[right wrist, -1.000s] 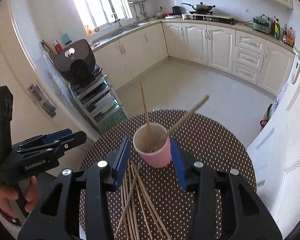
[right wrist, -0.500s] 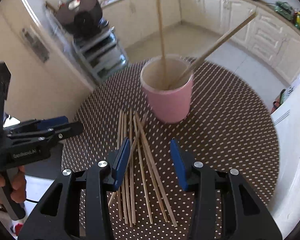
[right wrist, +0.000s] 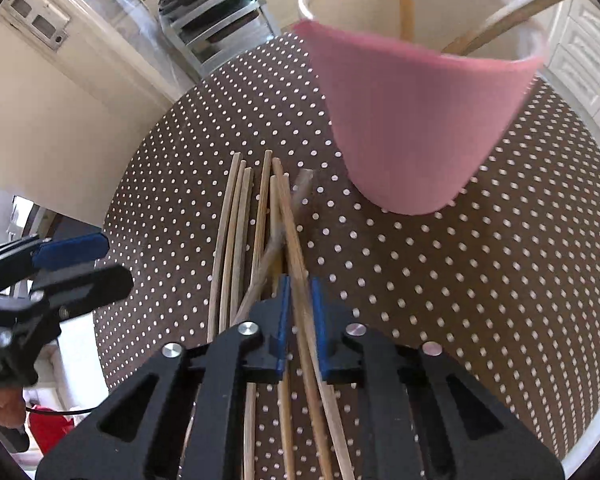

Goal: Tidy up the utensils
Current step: 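Lower the right gripper to the chopsticks and grasp another chopstick, then raise the chopstick with the right gripper and insert it into the pink cup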

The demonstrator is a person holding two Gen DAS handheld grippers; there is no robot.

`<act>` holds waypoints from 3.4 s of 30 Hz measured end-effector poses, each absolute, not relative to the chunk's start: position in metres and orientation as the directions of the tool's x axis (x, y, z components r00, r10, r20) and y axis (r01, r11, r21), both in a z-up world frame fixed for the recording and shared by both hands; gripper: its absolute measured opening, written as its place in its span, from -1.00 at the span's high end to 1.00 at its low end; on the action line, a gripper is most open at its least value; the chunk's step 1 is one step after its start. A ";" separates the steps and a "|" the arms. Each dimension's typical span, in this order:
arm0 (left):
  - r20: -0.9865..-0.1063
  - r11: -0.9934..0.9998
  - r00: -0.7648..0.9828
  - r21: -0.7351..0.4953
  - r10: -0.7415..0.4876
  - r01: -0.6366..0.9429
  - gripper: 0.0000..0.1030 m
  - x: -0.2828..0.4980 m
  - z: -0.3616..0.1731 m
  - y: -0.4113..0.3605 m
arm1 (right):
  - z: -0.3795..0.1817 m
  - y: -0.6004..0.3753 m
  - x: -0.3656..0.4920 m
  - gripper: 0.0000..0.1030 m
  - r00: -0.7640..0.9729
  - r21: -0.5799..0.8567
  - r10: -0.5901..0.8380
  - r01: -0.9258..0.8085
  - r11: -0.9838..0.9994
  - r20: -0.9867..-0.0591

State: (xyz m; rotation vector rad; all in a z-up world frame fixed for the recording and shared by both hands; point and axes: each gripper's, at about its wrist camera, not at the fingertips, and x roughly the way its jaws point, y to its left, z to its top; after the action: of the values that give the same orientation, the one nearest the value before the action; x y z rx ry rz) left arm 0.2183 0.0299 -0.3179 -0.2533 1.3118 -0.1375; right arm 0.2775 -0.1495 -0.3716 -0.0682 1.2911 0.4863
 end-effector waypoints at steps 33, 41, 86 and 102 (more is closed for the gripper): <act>-0.962 0.974 0.150 -0.228 -0.228 0.019 0.83 0.300 -0.373 -0.056 | -0.359 -0.190 0.270 0.89 0.169 0.317 0.398 -0.370 0.874 -0.902; -0.943 0.963 0.198 -0.265 -0.267 0.034 0.87 0.273 -0.347 -0.029 | -0.348 -0.189 0.265 0.89 0.188 0.314 0.403 -0.374 0.873 -0.896; -0.598 0.930 0.722 -0.317 -0.348 0.185 0.88 0.247 -0.079 -0.001 | -0.111 -0.204 0.221 0.90 0.734 0.084 0.311 -0.329 0.941 -0.603; -0.674 0.953 0.678 -0.260 -0.293 0.153 0.88 0.305 -0.136 -0.028 | -0.158 -0.217 0.270 0.89 0.663 0.118 0.294 -0.298 0.947 -0.689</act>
State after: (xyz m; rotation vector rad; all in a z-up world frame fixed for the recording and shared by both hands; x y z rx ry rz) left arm 0.3050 -0.0277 -0.1365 -0.1881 0.7872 -0.2522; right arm 0.2696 -0.2167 -0.1584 -0.0055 0.7777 0.3347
